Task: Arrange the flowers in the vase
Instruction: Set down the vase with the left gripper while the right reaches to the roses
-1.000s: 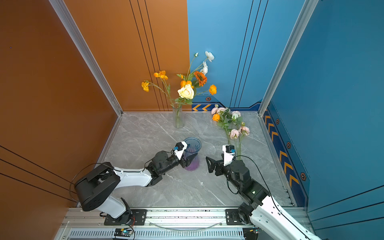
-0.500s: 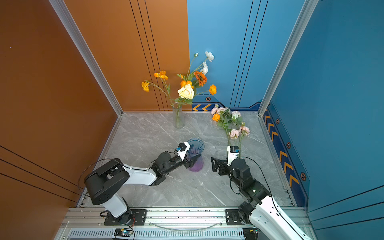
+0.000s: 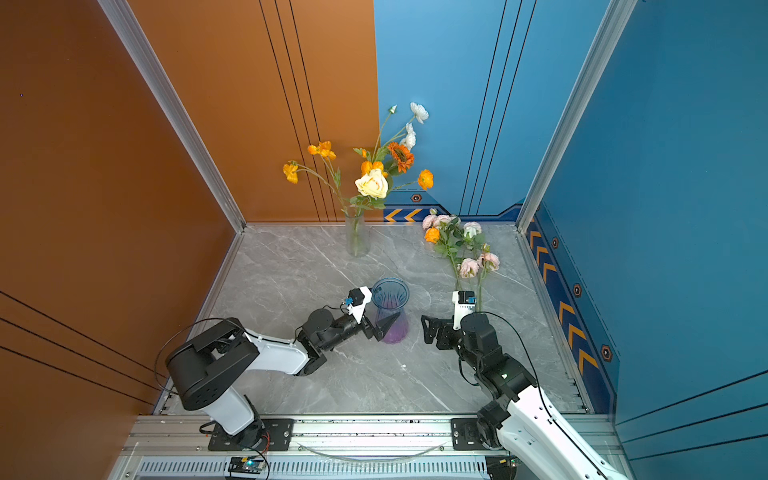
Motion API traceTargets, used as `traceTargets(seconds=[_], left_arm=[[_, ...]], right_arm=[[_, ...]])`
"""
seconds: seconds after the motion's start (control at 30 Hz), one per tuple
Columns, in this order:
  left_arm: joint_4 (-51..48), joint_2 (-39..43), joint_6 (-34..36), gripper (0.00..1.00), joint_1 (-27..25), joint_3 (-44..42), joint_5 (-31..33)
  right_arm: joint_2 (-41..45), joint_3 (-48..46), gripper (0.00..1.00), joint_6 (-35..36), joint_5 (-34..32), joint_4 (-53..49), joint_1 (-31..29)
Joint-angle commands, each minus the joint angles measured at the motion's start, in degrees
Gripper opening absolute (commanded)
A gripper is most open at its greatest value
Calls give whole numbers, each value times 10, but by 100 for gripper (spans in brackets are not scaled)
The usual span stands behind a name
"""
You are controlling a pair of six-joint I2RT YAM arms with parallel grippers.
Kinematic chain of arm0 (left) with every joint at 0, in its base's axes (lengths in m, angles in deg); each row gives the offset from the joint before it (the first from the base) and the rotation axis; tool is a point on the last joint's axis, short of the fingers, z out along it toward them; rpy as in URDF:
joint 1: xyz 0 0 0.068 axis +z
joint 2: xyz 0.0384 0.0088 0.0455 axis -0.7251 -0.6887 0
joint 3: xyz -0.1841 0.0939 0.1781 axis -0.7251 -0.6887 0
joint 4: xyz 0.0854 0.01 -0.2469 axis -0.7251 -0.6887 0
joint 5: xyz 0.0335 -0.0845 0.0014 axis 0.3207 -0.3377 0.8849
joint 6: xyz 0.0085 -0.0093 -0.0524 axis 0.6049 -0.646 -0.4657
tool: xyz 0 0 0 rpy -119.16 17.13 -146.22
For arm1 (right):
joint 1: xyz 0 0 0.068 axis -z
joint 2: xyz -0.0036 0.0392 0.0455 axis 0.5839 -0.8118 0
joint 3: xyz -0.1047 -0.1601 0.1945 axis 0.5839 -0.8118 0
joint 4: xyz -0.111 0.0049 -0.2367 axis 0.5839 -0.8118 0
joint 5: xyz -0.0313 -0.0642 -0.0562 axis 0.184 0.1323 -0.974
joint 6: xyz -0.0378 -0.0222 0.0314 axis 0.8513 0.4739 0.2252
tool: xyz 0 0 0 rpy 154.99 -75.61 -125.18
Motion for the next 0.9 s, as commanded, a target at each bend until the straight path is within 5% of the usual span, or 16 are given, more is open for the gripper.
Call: traceTargets(seconds=[0.0,0.27,0.43,0.63,0.77,0.87], left_arm=[[-16,31,-9,98,7,-16,-26],[-117,118,-8,98,8,-65,-19],[-348,245,-8,98,5,-59,39],[-648,387,-14,98,-14,42,99],[-829,435,21,98,-17,156,120],[-890,423,62,98,-11,238,76]], right_arm=[[-1,21,100,7,9,5,11],[-53,71,100,21,19,-61,90],[-154,127,97,17,85,-87,209],[-339,202,60,74,105,-107,263],[-436,237,51,94,95,-107,265],[-485,251,47,106,48,-96,263]])
